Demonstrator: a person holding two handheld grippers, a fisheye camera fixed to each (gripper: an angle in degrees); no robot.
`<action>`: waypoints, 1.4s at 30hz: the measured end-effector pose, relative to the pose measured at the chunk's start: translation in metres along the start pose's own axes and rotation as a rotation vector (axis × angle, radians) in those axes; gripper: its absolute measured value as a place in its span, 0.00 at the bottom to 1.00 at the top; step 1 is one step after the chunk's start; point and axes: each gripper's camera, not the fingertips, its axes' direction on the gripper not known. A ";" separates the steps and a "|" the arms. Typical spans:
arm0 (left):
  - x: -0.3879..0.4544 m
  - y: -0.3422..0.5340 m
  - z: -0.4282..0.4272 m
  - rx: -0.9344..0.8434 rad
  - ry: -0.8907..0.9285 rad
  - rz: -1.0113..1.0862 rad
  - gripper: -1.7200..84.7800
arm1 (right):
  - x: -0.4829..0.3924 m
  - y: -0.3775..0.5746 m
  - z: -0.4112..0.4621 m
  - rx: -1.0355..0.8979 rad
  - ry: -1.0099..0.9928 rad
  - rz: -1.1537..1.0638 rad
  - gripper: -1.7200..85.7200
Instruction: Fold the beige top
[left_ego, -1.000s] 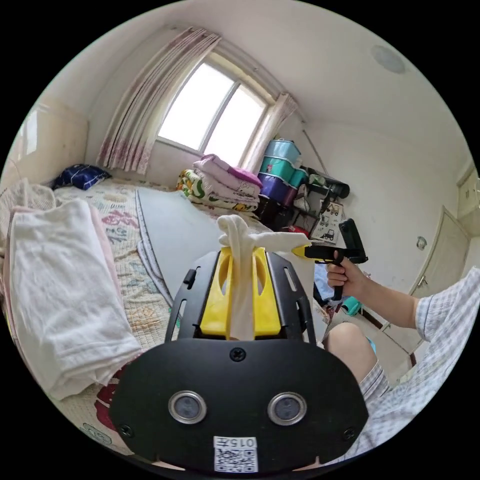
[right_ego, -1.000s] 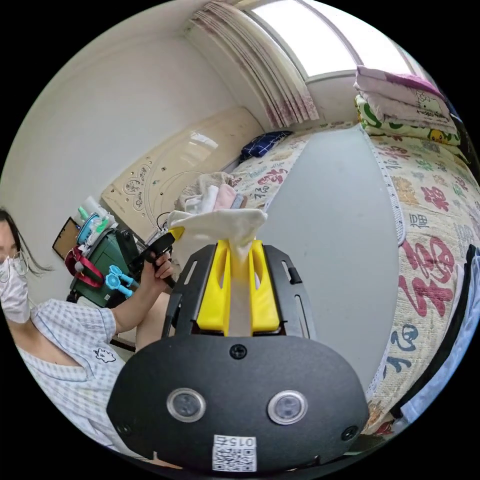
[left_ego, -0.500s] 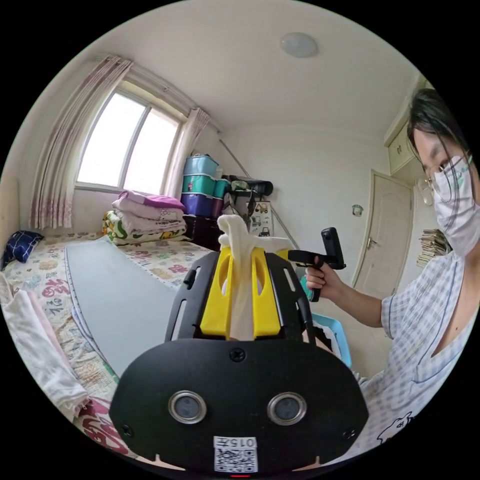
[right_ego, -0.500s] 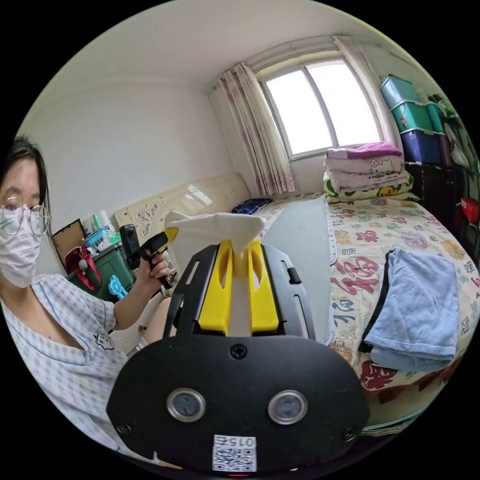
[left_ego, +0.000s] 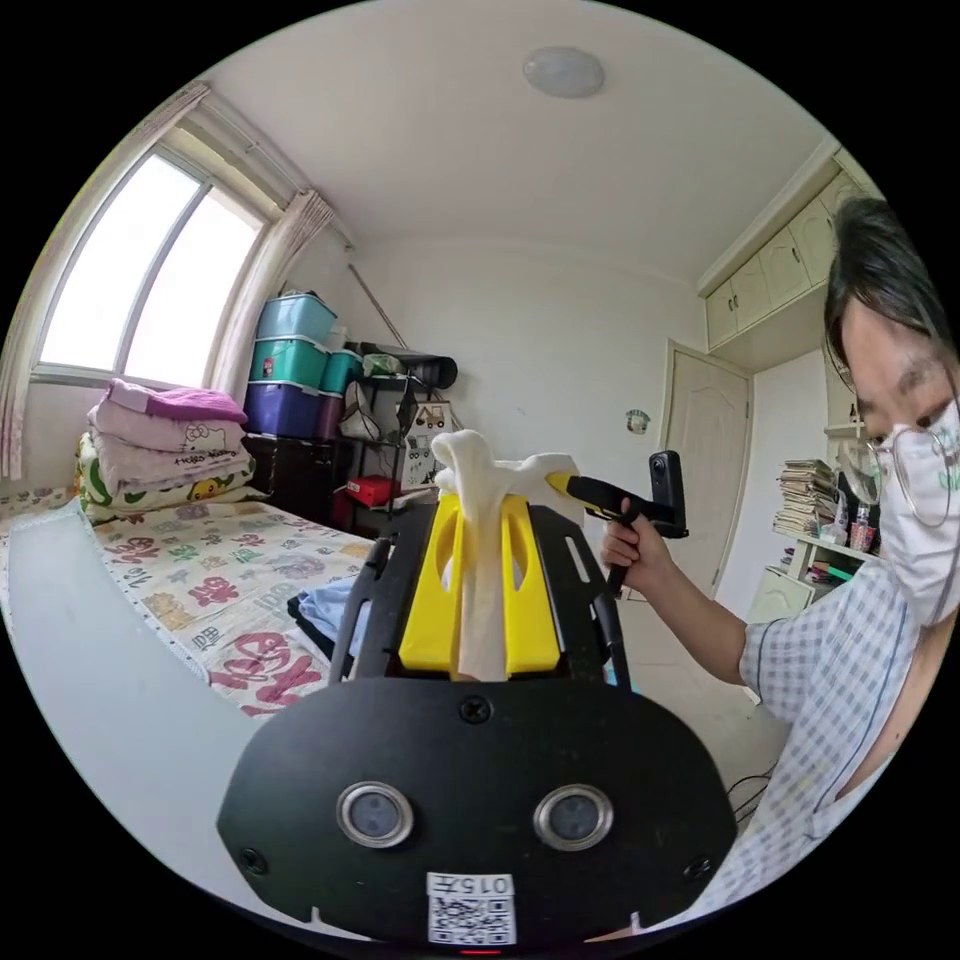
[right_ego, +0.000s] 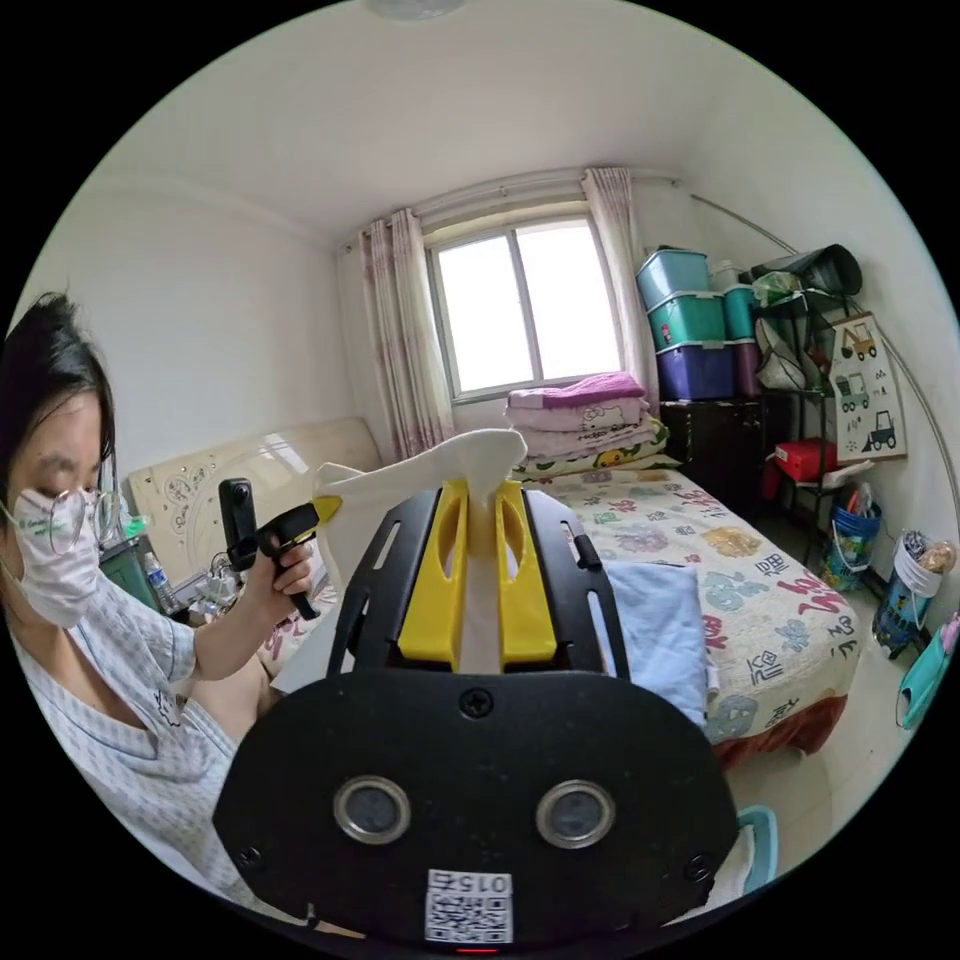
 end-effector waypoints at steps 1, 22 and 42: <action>-0.003 -0.003 0.012 -0.006 0.012 -0.008 0.09 | 0.006 -0.002 0.005 -0.007 0.015 0.004 0.08; -0.107 0.026 0.254 -0.355 -0.620 0.089 0.02 | 0.138 0.091 0.412 -0.444 0.479 0.014 0.02; 0.021 0.191 -0.425 0.106 -1.525 -0.310 0.16 | -0.184 0.240 0.371 -0.374 -0.073 -0.185 0.01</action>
